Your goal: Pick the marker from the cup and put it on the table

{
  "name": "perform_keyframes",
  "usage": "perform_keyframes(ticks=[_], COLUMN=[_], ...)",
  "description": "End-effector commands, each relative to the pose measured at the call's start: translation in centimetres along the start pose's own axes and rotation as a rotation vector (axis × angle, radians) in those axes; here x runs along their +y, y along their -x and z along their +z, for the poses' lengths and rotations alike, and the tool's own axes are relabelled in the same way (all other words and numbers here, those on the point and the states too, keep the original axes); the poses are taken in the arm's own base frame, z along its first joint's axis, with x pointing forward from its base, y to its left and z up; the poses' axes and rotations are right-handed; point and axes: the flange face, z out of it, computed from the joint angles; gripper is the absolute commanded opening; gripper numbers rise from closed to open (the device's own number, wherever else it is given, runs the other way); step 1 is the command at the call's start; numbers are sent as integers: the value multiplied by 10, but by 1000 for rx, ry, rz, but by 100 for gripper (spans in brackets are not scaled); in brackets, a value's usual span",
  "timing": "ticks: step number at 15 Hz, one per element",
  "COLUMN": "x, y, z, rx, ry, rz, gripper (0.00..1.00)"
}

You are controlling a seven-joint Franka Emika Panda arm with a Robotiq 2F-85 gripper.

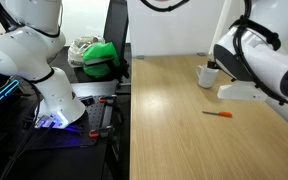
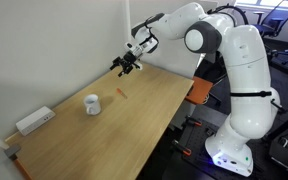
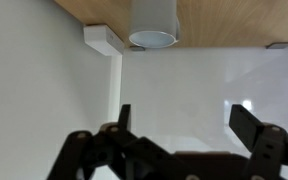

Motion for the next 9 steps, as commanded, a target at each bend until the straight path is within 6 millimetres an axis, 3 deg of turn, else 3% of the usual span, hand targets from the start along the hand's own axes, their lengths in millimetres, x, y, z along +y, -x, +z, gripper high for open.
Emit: perform_keyframes(ticks=[1,2,3,9], x=[-13,-15,-4,-9], y=[-21,-24,-11,-14], z=[-3,-2,1,1], rx=[-43,-43,-13,-14], ry=[4,-2,-12,-17], rz=[-16,-20,-13,-11], gripper=[100,100,100,100])
